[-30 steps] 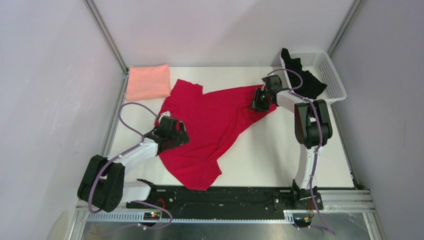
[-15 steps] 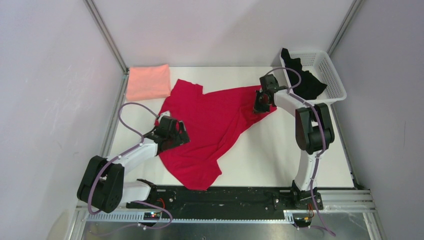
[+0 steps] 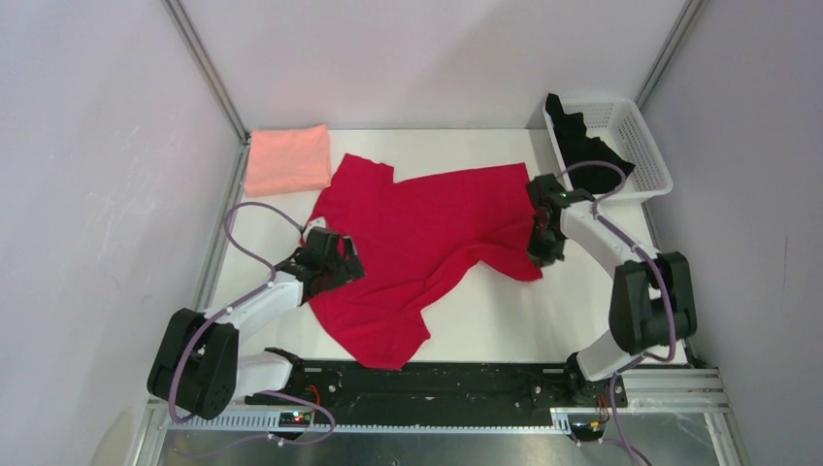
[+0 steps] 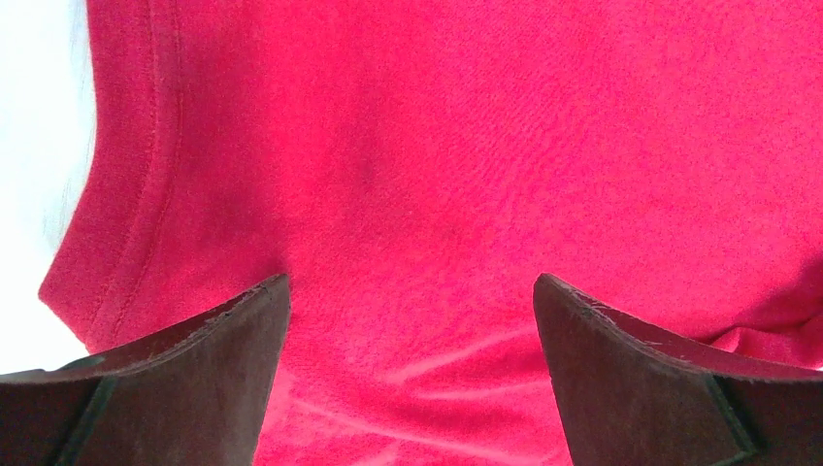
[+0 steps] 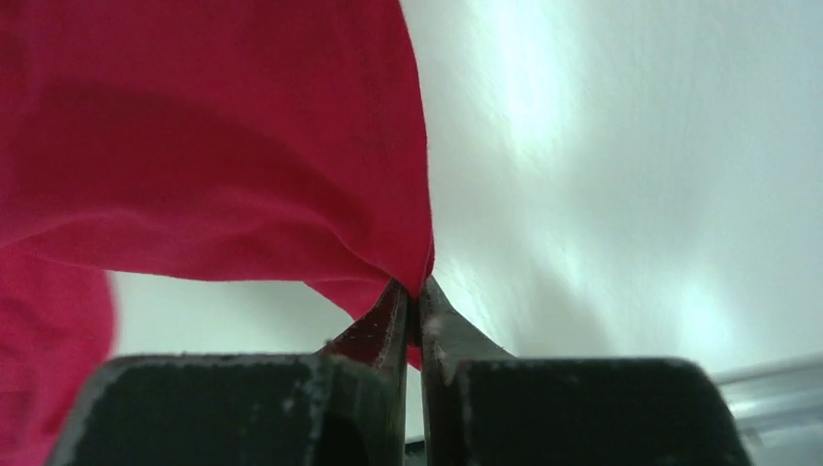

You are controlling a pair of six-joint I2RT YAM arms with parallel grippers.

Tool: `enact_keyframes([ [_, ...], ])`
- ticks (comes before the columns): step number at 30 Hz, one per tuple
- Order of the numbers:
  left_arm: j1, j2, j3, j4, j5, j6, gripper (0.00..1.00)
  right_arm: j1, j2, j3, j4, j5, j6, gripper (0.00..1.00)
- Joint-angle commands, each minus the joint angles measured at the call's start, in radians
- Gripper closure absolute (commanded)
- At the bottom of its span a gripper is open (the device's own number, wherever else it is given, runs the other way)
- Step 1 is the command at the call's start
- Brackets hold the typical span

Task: Fold and stack the t-shirts
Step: Flatten out the tshirt

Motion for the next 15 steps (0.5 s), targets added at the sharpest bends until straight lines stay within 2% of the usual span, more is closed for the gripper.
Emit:
enact_keyframes([
  [1,0.018,-0.060,-0.022,-0.007,0.039,-0.002,0.00,-0.050,-0.159,-0.124,-0.205,0.129,0.104,0.90],
  [3,0.019,-0.083,-0.033,-0.023,0.066,-0.006,0.00,-0.066,-0.217,-0.183,-0.263,0.163,0.152,0.88],
  [6,0.018,-0.099,-0.027,-0.057,0.061,0.011,0.00,-0.075,-0.266,-0.238,-0.343,0.218,0.211,0.70],
  [9,0.020,-0.113,-0.006,-0.092,0.019,0.023,0.00,-0.078,-0.296,-0.268,-0.440,0.316,0.316,0.67],
  [12,0.020,-0.115,0.025,-0.101,0.012,0.042,0.00,-0.089,-0.337,-0.249,-0.464,0.383,0.357,0.63],
  [14,0.020,-0.114,0.046,-0.103,0.008,0.053,0.00,-0.088,-0.352,-0.228,-0.439,0.397,0.349,0.36],
  [15,0.020,-0.114,0.054,-0.105,0.004,0.056,0.00,-0.079,-0.357,-0.218,-0.393,0.407,0.329,0.18],
])
